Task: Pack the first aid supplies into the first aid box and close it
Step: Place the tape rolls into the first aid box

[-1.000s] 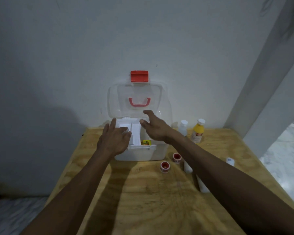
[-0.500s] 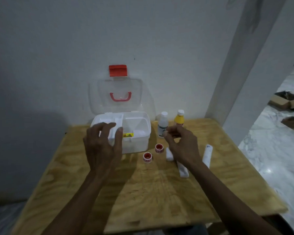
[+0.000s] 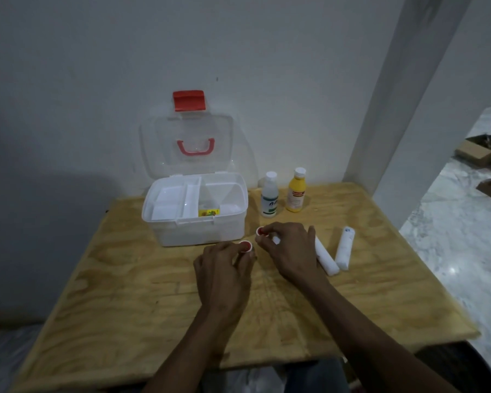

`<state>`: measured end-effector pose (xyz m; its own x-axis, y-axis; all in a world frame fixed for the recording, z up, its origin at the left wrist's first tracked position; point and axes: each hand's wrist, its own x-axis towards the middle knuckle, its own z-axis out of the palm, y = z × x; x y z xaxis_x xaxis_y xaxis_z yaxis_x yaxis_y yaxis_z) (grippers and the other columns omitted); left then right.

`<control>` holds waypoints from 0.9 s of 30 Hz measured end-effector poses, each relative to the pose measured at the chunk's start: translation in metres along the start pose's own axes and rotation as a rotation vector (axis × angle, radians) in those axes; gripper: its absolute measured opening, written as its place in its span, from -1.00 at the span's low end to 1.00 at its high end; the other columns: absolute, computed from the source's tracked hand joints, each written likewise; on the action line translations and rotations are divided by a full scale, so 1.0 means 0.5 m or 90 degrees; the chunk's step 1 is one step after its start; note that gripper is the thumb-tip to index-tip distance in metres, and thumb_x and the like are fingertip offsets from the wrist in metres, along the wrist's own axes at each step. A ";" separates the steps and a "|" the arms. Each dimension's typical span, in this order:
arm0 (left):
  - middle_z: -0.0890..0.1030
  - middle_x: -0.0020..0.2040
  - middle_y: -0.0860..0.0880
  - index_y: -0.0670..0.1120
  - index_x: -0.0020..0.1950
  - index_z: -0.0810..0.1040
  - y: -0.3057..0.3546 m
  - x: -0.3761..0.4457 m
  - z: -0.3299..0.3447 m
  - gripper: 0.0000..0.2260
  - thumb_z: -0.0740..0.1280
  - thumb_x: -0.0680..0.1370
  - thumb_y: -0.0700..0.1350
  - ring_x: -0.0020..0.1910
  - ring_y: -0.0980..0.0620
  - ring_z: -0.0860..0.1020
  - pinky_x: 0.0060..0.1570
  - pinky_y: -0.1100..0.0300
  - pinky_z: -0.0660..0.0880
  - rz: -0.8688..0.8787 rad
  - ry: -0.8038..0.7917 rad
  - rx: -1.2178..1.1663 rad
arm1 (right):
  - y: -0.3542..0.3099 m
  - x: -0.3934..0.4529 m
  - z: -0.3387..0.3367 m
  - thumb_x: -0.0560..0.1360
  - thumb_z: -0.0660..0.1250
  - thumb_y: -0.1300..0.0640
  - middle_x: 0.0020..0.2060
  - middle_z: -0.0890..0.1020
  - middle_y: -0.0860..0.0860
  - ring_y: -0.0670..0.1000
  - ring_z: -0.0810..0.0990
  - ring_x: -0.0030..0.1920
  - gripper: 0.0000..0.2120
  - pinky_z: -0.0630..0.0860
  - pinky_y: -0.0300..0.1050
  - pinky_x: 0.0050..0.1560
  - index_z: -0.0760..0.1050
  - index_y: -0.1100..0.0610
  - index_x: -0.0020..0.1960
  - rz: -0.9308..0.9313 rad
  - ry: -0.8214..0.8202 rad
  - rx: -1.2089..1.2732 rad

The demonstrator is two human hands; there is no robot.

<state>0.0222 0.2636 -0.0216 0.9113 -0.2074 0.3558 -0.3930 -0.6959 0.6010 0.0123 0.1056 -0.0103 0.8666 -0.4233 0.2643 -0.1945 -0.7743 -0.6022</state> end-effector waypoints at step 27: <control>0.68 -0.07 0.09 0.07 -0.06 0.67 -0.041 -0.029 -0.091 -0.88 0.43 0.46 0.06 -0.03 0.03 0.58 0.03 -0.10 0.51 0.018 0.018 -0.043 | -0.021 -0.050 -0.057 0.47 0.40 -0.14 0.02 0.65 -0.14 -0.17 0.39 0.26 -0.85 -0.03 0.23 0.47 0.64 -0.09 -0.11 -0.078 0.027 0.076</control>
<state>0.0117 0.3122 -0.0067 0.8964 -0.2062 0.3923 -0.4265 -0.6419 0.6372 -0.0202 0.1109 0.0109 0.8598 -0.3509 0.3711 -0.0306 -0.7607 -0.6484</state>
